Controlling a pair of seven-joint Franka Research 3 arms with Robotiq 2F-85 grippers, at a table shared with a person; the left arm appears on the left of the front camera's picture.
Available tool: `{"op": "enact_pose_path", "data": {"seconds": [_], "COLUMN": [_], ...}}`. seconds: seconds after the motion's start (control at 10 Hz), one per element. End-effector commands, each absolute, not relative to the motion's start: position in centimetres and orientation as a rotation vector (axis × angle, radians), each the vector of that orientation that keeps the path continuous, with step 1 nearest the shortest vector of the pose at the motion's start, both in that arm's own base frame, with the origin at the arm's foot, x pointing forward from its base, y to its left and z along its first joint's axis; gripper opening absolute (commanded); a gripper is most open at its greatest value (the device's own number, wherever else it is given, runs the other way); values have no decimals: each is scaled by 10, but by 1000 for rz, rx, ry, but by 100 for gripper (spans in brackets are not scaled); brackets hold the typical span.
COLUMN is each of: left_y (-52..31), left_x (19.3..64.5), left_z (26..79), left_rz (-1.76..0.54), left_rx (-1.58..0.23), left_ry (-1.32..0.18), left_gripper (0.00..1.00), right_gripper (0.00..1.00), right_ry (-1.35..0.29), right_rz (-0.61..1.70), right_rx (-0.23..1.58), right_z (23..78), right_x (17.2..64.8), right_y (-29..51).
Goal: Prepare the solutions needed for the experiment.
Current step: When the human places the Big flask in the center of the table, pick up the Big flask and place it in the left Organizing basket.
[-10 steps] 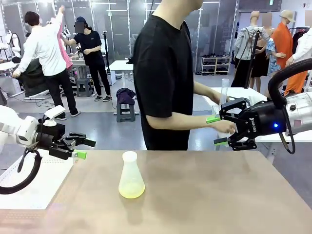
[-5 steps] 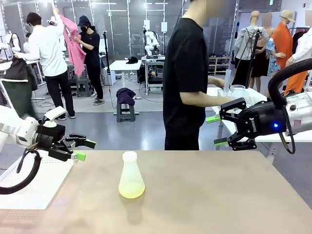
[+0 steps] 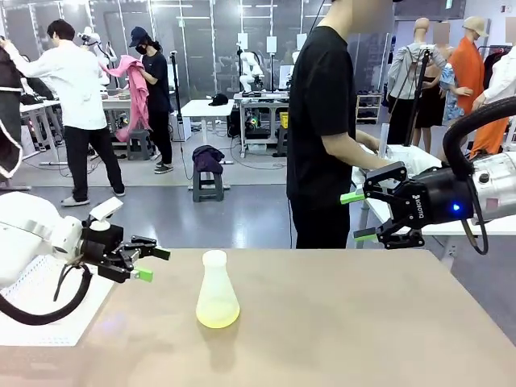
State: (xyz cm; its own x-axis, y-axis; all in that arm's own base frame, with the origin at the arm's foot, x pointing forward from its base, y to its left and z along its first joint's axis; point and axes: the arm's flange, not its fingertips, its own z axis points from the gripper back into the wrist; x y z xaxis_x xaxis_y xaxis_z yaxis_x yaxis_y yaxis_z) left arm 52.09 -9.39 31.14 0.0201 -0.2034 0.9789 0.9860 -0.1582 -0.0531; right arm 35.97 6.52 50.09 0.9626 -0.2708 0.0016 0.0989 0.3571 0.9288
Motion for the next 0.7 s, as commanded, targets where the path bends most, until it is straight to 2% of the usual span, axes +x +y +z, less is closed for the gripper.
{"op": "enact_pose_path", "data": {"seconds": [0.0, 0.6], "left_y": [-105, -146], "left_x": [533, 545], "left_z": [302, 270], "left_rz": [-1379, -1333], "left_rx": [-1222, -1235], "left_ry": [-999, -1021], "left_gripper": [100, 100], "right_gripper": [75, 75], "right_ry": [-175, -175], "right_rz": [-243, -243], "right_rx": [1190, 1190], "right_z": [500, 500], "right_x": [358, 358], "right_y": [66, 66]}}
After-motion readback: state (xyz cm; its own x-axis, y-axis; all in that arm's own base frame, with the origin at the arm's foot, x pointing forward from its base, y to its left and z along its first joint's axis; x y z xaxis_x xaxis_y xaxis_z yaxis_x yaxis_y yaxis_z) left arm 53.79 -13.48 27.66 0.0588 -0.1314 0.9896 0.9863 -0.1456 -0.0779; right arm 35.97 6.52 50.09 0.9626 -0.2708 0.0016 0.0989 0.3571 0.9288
